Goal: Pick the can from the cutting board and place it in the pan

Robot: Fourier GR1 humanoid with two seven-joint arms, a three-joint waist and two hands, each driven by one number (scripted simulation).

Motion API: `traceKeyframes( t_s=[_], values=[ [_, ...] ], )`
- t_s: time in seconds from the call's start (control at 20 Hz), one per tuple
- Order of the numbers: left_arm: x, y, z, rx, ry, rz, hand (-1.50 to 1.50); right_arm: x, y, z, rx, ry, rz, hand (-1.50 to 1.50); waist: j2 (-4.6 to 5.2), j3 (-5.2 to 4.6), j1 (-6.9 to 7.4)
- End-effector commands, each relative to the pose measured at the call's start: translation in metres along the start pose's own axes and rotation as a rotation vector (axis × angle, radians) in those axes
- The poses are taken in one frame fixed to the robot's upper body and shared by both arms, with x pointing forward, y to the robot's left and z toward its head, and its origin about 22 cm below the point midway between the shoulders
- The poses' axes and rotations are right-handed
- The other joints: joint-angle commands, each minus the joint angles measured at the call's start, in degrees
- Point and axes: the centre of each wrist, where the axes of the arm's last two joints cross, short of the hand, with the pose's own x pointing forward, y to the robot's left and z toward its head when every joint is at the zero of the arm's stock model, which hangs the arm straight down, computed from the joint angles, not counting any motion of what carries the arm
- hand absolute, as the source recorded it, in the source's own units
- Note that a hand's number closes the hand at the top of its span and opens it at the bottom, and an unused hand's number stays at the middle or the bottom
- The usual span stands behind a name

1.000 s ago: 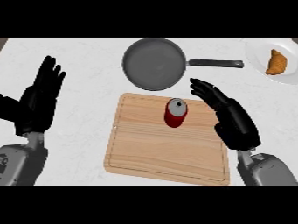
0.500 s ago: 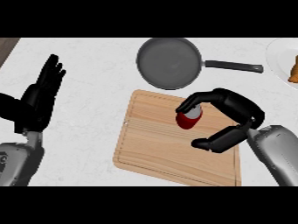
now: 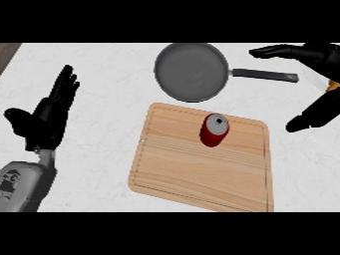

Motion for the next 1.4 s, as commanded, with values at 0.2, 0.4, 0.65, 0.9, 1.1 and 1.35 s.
traceKeyframes(
  t_s=[0.2, 0.4, 0.65, 0.9, 1.1, 1.35],
  values=[
    [-0.001, 0.005, -0.001, -0.010, 0.019, 0.000, 0.00, 0.043, -0.059, -0.032, 0.255, 0.018, 0.168, -1.50, -0.64, -0.13, -0.32],
    [-0.007, 0.001, 0.005, 0.009, 0.026, -0.023, 0.00, 0.044, -0.042, -0.075, 0.273, -0.028, 0.248, -1.50, -0.88, -0.11, -0.83],
    [-0.013, -0.007, 0.008, 0.021, 0.020, 0.001, 0.00, 0.036, -0.038, -0.093, 0.286, -0.046, 0.222, -1.50, -0.99, -0.13, -1.61],
    [-0.005, 0.025, -0.005, 0.045, 0.027, -0.017, 0.00, 0.042, -0.012, -0.105, 0.424, -0.090, 0.144, -1.50, -1.30, -0.14, -3.00],
    [-0.013, 0.033, 0.002, 0.045, 0.040, -0.010, 0.00, 0.038, -0.002, -0.102, 0.446, -0.090, 0.132, -1.50, -1.22, -0.13, -2.74],
    [-0.010, 0.018, 0.009, 0.041, 0.034, -0.018, 0.00, 0.044, 0.003, -0.110, 0.469, 0.016, 0.207, -1.50, -1.34, -0.13, -2.76]
  ],
)
